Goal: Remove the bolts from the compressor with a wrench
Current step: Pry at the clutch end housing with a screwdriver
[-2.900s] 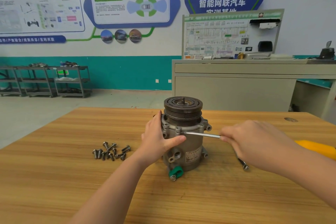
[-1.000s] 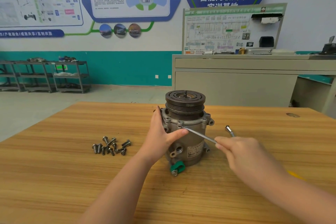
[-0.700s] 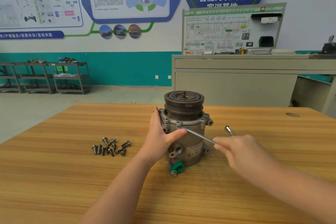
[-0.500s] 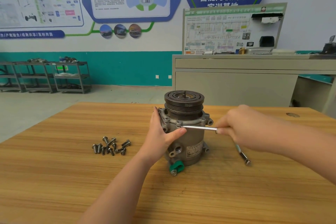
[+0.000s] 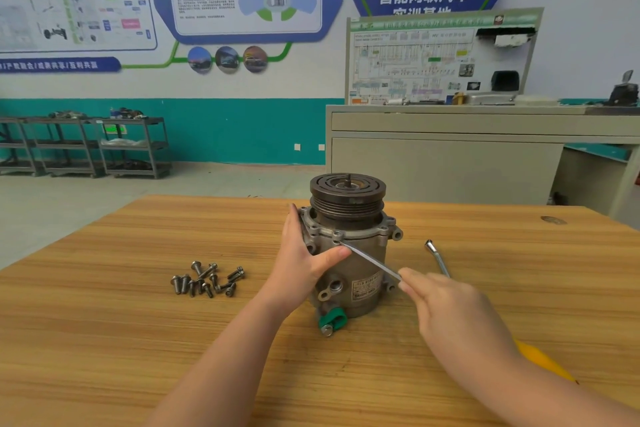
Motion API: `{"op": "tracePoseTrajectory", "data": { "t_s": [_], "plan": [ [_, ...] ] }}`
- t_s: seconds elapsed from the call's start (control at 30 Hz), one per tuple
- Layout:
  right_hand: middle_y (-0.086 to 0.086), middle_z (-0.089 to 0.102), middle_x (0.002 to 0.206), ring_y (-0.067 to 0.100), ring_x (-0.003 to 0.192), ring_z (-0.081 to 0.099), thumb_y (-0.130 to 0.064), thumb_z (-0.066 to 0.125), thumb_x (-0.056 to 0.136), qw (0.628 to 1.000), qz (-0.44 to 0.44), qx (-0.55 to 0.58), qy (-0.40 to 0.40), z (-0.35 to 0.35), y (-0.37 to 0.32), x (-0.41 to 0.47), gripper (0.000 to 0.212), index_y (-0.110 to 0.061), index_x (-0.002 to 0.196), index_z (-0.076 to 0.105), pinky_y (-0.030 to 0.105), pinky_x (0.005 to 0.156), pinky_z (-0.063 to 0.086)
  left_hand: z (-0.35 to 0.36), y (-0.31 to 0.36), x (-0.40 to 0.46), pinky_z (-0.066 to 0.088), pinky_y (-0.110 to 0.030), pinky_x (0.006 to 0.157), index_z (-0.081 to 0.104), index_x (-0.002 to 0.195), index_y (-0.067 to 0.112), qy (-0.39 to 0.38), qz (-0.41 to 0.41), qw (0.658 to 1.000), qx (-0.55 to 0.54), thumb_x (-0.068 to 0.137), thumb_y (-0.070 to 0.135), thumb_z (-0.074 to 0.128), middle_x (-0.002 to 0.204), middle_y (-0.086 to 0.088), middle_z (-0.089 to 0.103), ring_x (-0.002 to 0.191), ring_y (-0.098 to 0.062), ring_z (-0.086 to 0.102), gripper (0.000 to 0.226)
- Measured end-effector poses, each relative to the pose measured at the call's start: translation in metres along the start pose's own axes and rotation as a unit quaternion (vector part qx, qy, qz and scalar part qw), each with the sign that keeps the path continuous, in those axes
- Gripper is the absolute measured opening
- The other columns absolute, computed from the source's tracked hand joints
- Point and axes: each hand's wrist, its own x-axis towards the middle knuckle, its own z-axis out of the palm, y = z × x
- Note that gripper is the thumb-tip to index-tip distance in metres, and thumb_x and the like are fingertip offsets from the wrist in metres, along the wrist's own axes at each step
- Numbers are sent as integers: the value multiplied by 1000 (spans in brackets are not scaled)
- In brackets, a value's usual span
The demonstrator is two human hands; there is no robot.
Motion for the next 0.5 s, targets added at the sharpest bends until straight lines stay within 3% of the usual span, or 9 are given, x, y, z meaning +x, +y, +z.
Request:
{"op": "tracePoseTrajectory", "data": {
  "t_s": [0.07,0.13,0.23,0.3,0.4,0.5],
  "plan": [
    [0,68,75,20,67,64,-23,59,96,999,7,-2,-37,-5,3,7,15,-19,102,71,36,58,51,0,1,0,18,-42,122,-6,156,21,-1,-3,1000,-3,64,62,75,164,4,7,149,-13,10,129],
    [1,68,81,21,78,63,-34,46,101,993,43,22,-108,-17,8,17,25,-19,105,66,37,72,52,0,1,-1,16,-38,121,-7,156,22,-6,-7,1000,-5,63,62,74,164,5,6,149,-13,9,130],
    [-5,57,71,20,76,60,-42,41,100,987,35,-57,-144,-44,4,28,24,-28,104,59,35,69,52,0,2,-2,15,-32,117,-9,155,23,-12,-15,1000,-6,60,63,73,164,6,3,149,-13,8,132],
    [-8,56,72,19,77,59,-46,38,99,987,15,-92,-134,-58,-5,29,23,-33,106,56,34,67,52,-1,3,-2,15,-38,120,-4,156,24,-11,-14,1000,-11,60,62,75,164,3,9,149,-16,12,130],
    [-8,61,81,18,79,60,-44,44,98,992,10,-48,-117,-66,-17,33,20,-35,113,53,34,69,52,7,9,-5,26,-48,119,8,155,19,26,-7,1000,13,55,66,74,159,-2,23,146,-19,22,129],
    [-4,66,96,18,91,60,-37,44,101,985,12,-40,-168,-61,-24,39,25,-32,119,60,33,79,52,31,20,-14,22,-49,120,-3,156,19,91,-19,994,58,53,73,70,162,0,14,148,-21,15,137]
  ]
}}
